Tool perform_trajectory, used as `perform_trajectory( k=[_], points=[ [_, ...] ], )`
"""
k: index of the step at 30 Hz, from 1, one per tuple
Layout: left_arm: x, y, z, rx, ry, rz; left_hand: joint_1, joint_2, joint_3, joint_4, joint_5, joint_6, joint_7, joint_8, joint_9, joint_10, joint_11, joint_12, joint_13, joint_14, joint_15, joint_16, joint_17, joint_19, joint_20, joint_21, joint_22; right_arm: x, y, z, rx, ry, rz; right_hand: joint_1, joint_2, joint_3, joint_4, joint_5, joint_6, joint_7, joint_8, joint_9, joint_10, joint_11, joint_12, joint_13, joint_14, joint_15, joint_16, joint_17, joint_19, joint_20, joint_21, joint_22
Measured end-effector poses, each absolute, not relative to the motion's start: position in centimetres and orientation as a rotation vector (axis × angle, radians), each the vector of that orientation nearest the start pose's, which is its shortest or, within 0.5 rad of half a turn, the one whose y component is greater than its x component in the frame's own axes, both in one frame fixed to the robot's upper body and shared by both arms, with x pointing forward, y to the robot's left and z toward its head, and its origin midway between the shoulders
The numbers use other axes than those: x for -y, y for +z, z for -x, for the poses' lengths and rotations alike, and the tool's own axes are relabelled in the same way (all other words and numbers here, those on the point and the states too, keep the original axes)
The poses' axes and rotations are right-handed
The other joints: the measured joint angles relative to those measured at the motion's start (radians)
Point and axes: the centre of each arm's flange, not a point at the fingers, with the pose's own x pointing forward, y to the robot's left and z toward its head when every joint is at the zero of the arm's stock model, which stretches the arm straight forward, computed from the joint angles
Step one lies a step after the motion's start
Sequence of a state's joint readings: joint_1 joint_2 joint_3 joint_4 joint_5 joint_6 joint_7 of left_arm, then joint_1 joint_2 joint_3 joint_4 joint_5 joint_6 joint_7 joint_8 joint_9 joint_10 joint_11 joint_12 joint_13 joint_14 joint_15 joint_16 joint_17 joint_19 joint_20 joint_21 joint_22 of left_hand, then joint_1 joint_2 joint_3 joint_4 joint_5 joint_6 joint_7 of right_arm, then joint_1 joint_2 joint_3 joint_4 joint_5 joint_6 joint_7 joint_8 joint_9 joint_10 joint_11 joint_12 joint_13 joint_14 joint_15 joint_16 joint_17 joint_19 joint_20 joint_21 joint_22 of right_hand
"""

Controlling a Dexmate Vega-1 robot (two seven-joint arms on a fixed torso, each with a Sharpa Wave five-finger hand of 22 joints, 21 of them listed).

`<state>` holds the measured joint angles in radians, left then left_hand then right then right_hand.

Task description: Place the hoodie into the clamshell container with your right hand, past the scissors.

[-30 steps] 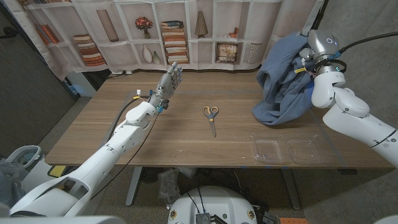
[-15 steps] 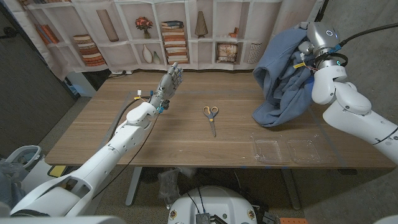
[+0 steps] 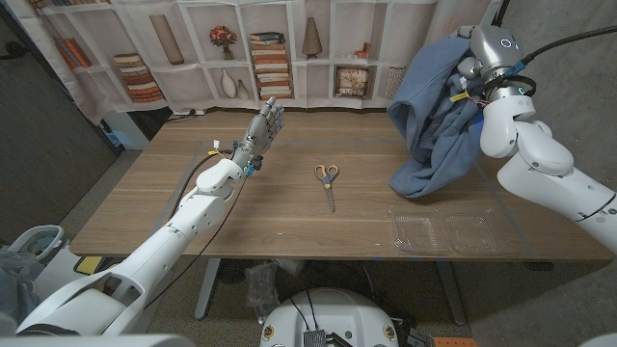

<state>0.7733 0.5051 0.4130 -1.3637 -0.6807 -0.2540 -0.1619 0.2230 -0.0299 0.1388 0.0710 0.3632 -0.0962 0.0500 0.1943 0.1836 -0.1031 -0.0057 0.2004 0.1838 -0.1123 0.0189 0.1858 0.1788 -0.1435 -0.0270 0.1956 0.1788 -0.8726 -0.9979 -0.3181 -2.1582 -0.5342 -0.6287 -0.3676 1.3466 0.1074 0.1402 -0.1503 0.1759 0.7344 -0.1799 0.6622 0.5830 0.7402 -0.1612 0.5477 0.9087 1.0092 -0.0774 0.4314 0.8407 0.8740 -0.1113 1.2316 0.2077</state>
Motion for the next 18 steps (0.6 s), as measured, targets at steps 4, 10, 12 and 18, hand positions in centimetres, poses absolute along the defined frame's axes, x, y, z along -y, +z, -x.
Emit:
perform_trajectory(
  k=[4,10,12,18],
  points=[
    [-24.2,1.8,-64.3,0.652,-0.414,0.014,0.000,0.000,0.000,0.000,0.000,0.000,0.000,0.000,0.000,0.000,0.000,0.000,0.000,0.000,0.000,0.000,0.000,0.000,0.000,0.000,0.000,31.1,17.8,-46.0,0.866,-0.784,1.285,0.000,0.000,0.000,0.000,0.000,0.000,0.000,0.000,0.000,0.002,-0.002,-0.002,0.000,0.000,0.000,0.000,0.000,0.000,0.000,0.000,0.000],
    [-24.1,1.7,-64.2,0.653,-0.418,0.015,0.000,0.000,0.000,0.000,0.000,0.000,0.000,0.000,0.000,0.000,0.000,0.000,0.000,0.000,0.000,0.000,0.000,0.000,0.000,0.000,0.000,30.6,18.6,-45.2,0.895,-0.792,1.271,0.000,0.000,0.001,-0.001,0.002,0.002,-0.002,0.000,-0.001,0.004,-0.003,-0.008,0.003,0.000,0.000,-0.001,0.000,0.000,0.000,0.000,0.000],
    [-24.1,1.8,-64.2,0.654,-0.419,0.015,0.003,0.003,0.000,0.000,0.000,0.000,0.000,0.000,0.000,0.000,0.000,0.000,0.000,0.000,0.000,0.000,0.000,0.000,0.000,0.000,0.000,30.4,18.9,-44.9,0.905,-0.793,1.267,0.000,0.000,0.001,-0.001,0.002,0.002,-0.002,0.000,-0.001,0.004,-0.003,-0.008,0.005,0.000,0.000,-0.001,0.002,0.000,0.000,0.002,0.000],
    [-24.1,1.8,-64.2,0.654,-0.421,0.014,0.004,0.004,0.000,0.000,0.000,0.000,0.000,0.000,0.000,0.000,0.000,0.000,0.000,0.000,0.000,0.000,0.000,0.000,0.000,0.000,0.000,30.1,19.5,-44.0,0.931,-0.799,1.256,0.000,0.000,0.001,-0.001,0.002,0.002,-0.002,-0.001,-0.002,0.003,-0.003,-0.010,0.007,0.000,0.000,-0.003,0.005,0.000,0.001,0.004,-0.003]
  ],
)
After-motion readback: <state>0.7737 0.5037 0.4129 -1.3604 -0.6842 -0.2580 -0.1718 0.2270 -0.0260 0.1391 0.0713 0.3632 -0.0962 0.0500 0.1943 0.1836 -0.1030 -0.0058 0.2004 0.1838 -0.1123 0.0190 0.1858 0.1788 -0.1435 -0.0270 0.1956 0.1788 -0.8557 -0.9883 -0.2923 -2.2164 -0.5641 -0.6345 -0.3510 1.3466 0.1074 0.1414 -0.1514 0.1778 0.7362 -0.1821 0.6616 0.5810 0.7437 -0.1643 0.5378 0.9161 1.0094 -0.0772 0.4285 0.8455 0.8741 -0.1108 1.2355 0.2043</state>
